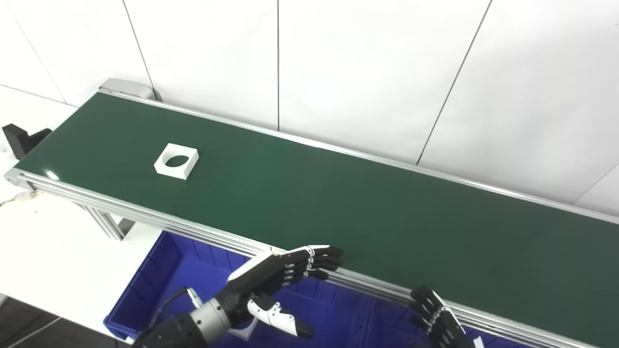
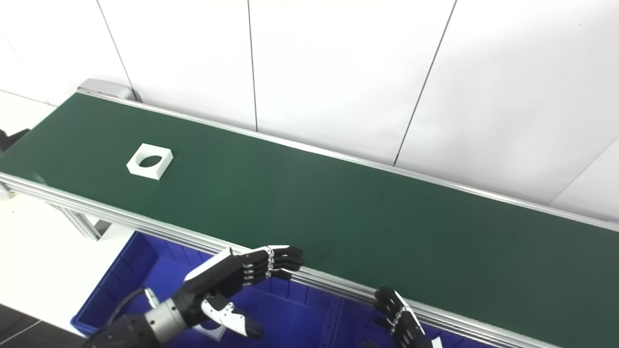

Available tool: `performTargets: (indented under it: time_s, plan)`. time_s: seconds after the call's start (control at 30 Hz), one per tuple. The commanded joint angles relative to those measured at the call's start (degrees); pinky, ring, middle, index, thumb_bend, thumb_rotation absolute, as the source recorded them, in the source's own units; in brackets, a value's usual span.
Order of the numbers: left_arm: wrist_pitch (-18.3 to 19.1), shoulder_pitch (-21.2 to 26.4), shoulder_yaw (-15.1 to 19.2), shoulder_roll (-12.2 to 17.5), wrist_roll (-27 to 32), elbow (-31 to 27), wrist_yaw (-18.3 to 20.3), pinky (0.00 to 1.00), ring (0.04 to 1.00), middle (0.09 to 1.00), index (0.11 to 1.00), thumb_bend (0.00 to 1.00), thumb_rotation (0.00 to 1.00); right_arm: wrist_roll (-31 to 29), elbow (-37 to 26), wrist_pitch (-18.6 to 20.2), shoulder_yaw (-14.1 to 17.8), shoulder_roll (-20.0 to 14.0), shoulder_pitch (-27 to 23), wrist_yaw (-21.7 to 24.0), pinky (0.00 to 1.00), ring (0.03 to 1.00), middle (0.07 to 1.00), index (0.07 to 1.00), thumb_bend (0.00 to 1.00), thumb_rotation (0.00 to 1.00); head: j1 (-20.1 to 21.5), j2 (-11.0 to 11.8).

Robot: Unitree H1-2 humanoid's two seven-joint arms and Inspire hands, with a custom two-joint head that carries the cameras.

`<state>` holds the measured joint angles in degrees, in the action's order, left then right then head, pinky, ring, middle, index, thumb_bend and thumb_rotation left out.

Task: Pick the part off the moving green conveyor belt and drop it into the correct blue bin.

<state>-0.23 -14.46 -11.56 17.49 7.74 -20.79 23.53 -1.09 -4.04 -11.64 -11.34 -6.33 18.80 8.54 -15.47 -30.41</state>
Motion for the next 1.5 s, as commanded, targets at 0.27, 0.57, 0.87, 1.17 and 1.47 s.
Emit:
performTargets:
  time_s: [0.27, 0.57, 0.87, 1.17, 1.47]
  plan:
    - [5.7, 5.7, 1.6, 6.0, -4.9, -10.0, 0.7, 0.77, 0.816, 0.837, 0.830, 0.93, 0.36, -0.9, 0.7, -4.3, 0.3, 0.2, -1.2, 0.8, 0.79, 0.838, 0.852, 0.869, 0.73, 0.55, -1.1, 0.9]
    - [9.6, 11.5, 4.9, 9.8, -6.8, -12.9, 1.4, 0.78, 0.827, 0.834, 0.824, 0.91, 0.31, -1.4, 1.5, -4.5, 0.5, 0.1, -1.9, 0.9, 0.79, 0.843, 0.856, 0.876, 0.72, 0.53, -1.8, 1.3]
    - [14.9, 18.0, 5.4, 13.4, -14.9, -13.2, 1.7, 0.76, 0.830, 0.841, 0.820, 0.92, 0.14, -2.0, 1.8, -4.8, 0.6, 0.0, -2.1, 1.2, 0.80, 0.844, 0.856, 0.875, 0.72, 0.54, -2.0, 1.3]
    - [12.5, 22.2, 5.1, 14.9, -20.9, -4.5, 1.6, 0.76, 0.847, 0.855, 0.825, 0.94, 0.11, -2.2, 2.1, -5.0, 0.9, 0.1, -2.1, 1.4, 0.79, 0.843, 0.855, 0.876, 0.74, 0.55, -1.8, 1.1]
    - [5.7, 26.0, 5.2, 15.9, -24.1, 8.0, 0.8, 0.80, 0.901, 0.886, 0.848, 0.93, 0.15, -2.0, 1.9, -5.0, 1.0, 0.1, -2.0, 1.6, 0.79, 0.845, 0.855, 0.879, 0.73, 0.55, -1.6, 1.0]
